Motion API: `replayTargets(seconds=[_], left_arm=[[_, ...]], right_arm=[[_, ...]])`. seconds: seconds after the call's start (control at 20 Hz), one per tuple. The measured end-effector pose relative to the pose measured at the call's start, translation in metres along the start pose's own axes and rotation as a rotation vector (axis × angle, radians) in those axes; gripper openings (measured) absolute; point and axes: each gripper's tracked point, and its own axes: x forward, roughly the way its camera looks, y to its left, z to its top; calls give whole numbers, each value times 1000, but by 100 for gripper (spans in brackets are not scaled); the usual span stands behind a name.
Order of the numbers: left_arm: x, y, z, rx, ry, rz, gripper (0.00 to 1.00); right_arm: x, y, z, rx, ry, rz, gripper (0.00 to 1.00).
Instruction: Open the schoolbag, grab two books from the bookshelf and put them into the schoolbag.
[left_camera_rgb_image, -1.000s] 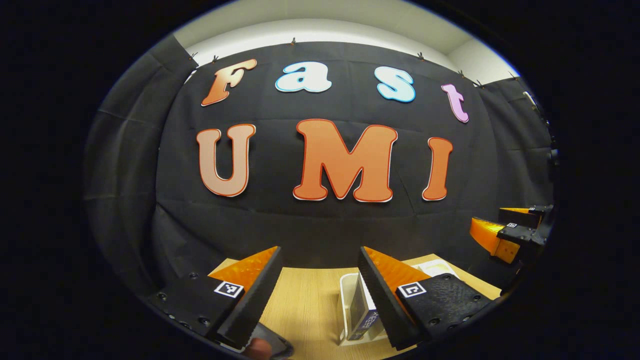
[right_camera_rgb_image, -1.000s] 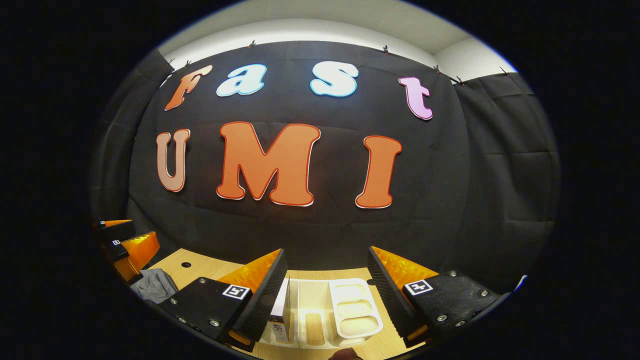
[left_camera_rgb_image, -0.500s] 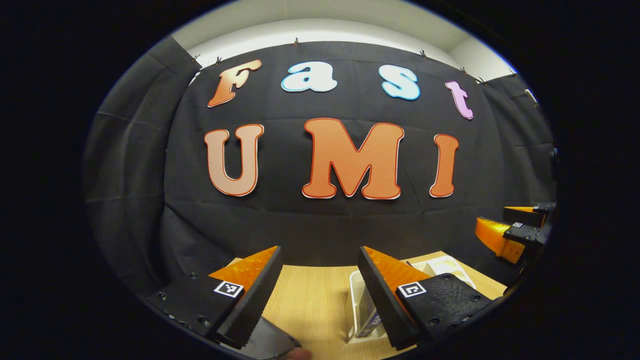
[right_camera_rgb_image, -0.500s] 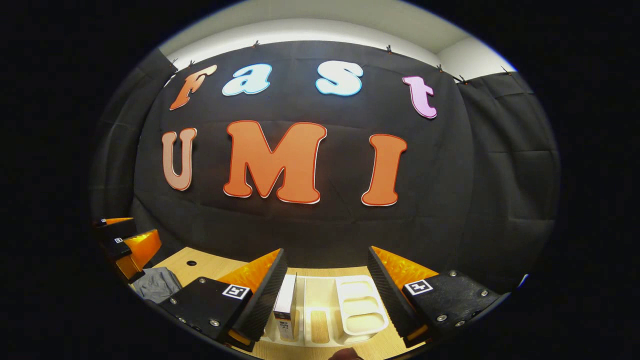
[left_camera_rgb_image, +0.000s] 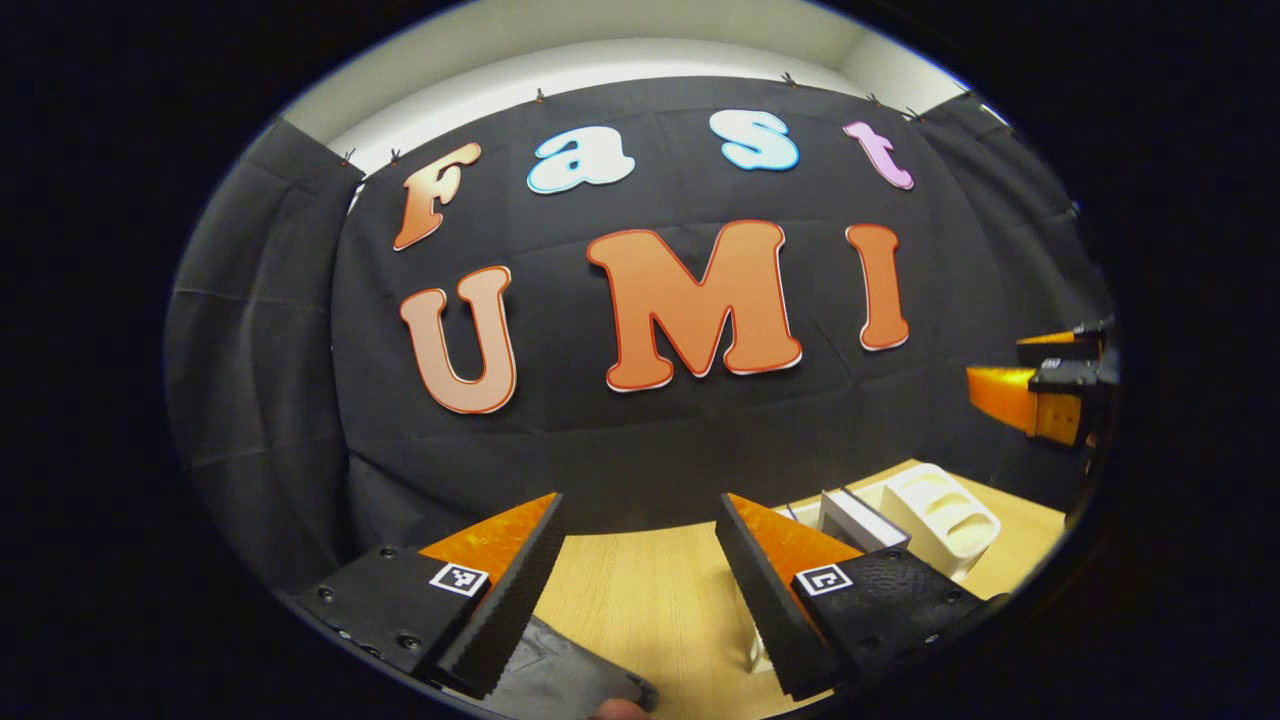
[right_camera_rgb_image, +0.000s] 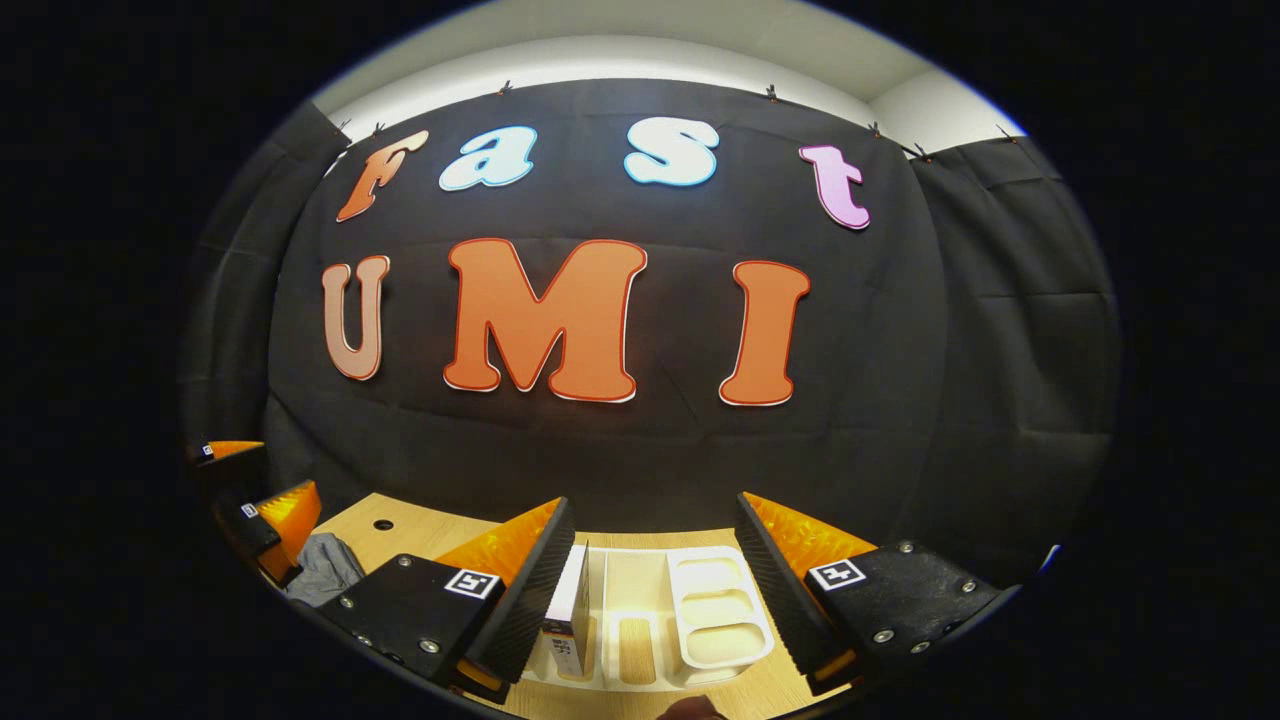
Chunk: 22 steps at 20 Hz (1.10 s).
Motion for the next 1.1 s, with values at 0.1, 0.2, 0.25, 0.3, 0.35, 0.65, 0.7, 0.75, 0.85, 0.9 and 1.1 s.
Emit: replayTargets(seconds=[0.1,0.2,0.25,0.3,0.35,0.65,0.7,0.75,0.85,0.9,1.1], left_arm=[[-1,5,-18,55,26,23,96],[-4,9,-38,119,58,38,96],[-5,10,-51,152,77,43,96],[-6,10,-63,186,99,44,95],[-9,12,-78,218,123,47,96],[-23,13,-143,435,242,37,96],[-27,12,-154,466,264,31,98],[-31,10,-166,494,285,26,98],[-40,7,-186,536,318,13,98],[-45,8,-194,558,337,14,97],[-62,13,-226,636,409,25,98]], right_arm=[[3,-2,-3,-4,2,1,96],[6,-5,-7,-3,10,0,96],[8,-6,-9,-2,15,-1,96],[11,-8,-11,-1,22,-1,96],[11,-10,-14,-1,26,-2,96],[22,-18,-26,-6,48,3,97],[23,-20,-29,-5,52,2,97],[24,-21,-33,-3,58,5,97],[26,-24,-38,-7,68,5,97],[28,-25,-40,-11,69,9,96],[31,-20,-49,-7,80,44,97]])
